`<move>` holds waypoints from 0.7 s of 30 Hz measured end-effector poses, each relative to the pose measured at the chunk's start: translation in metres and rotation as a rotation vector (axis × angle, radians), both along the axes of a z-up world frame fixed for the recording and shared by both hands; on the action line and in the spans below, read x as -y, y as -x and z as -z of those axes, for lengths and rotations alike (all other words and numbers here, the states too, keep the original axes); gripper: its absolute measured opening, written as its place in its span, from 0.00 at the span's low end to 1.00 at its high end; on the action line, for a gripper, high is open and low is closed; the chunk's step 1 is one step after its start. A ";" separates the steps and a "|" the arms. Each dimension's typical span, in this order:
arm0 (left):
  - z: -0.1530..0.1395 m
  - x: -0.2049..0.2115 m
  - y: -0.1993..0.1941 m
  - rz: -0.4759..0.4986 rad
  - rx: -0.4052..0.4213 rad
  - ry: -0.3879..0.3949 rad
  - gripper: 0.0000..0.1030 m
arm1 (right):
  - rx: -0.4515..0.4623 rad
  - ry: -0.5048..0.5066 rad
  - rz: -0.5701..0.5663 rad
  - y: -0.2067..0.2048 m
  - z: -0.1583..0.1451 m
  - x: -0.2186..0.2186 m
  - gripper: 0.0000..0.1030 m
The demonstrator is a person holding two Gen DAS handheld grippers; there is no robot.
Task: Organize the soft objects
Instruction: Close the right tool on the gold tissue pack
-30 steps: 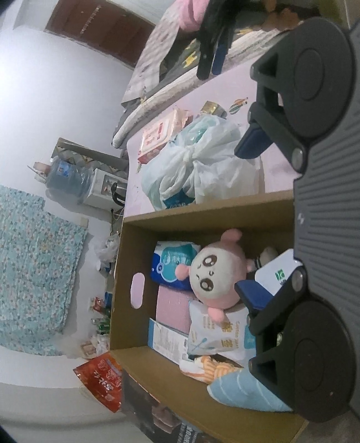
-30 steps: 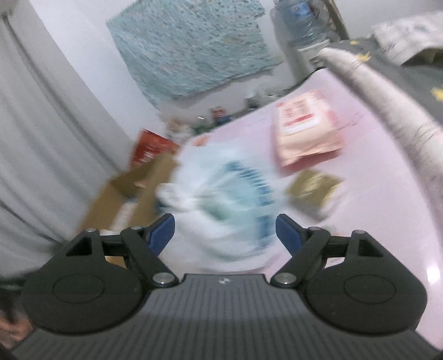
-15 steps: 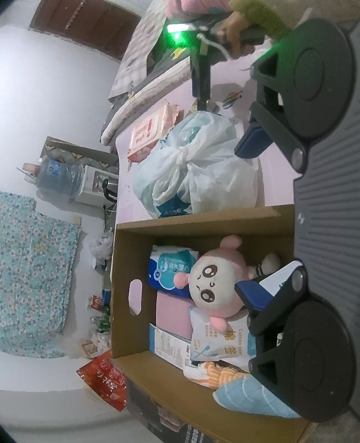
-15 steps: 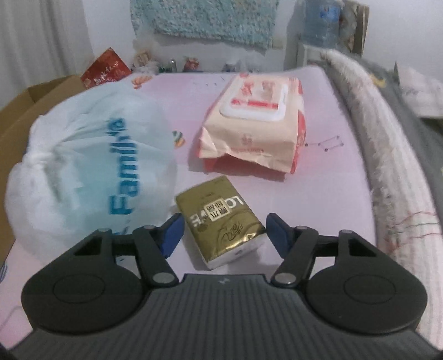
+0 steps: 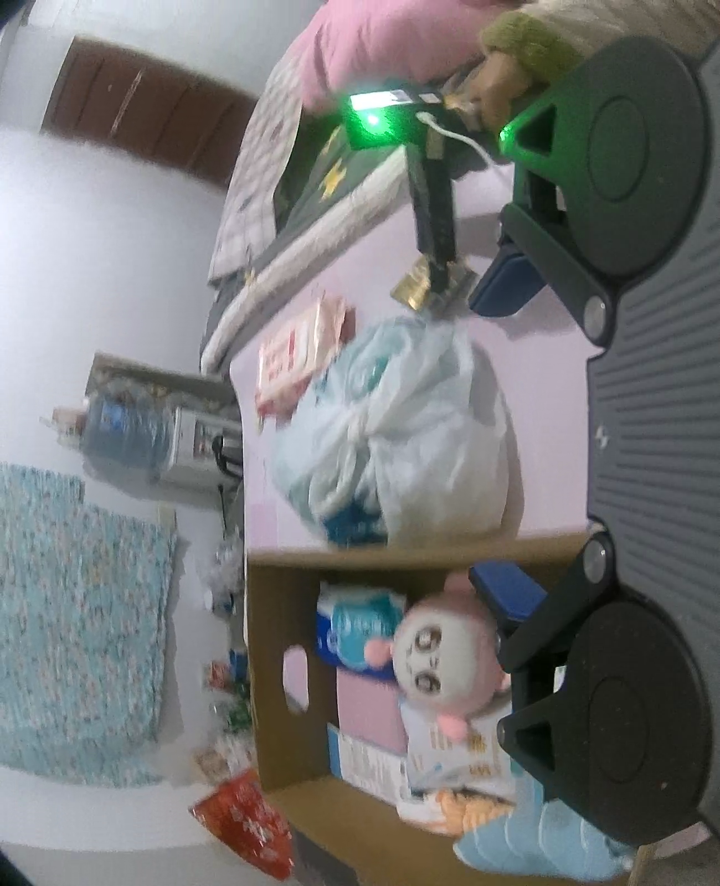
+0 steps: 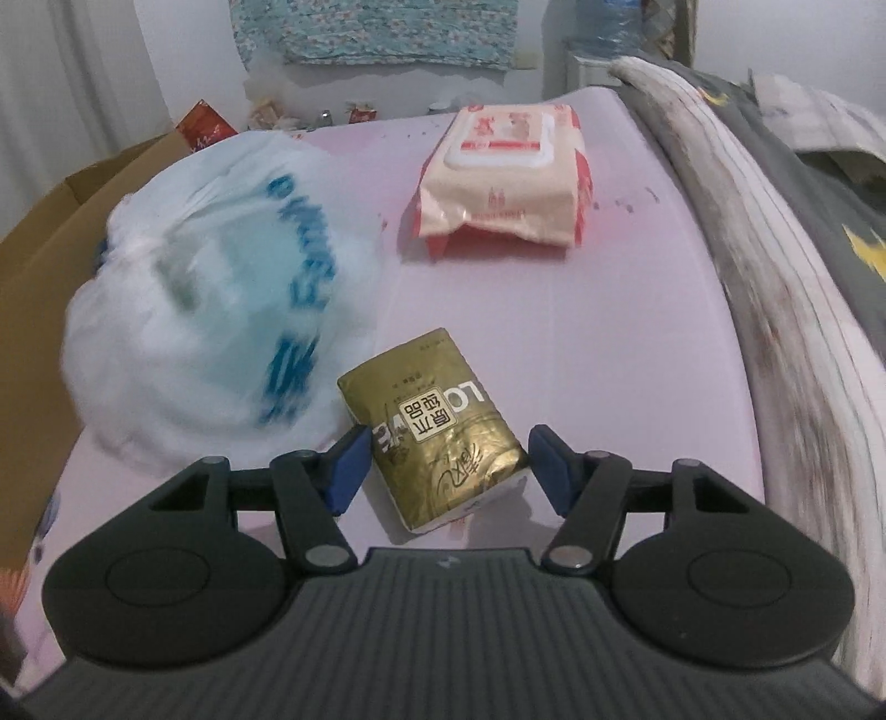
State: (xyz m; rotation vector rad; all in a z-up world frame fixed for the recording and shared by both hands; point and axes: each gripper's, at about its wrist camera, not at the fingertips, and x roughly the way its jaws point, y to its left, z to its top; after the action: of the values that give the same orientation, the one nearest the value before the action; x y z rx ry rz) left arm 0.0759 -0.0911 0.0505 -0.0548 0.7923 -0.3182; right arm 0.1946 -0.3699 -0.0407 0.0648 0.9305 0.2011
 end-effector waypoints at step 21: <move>0.030 0.088 0.047 0.222 -0.060 0.049 0.93 | 0.009 -0.428 0.176 0.163 0.000 0.033 0.64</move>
State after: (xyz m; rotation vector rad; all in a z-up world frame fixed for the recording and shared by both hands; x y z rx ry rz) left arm 0.0293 -0.1791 0.0206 -0.0221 0.8516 -0.5479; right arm 0.0314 -0.4029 -0.0409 0.5384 0.8552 0.2337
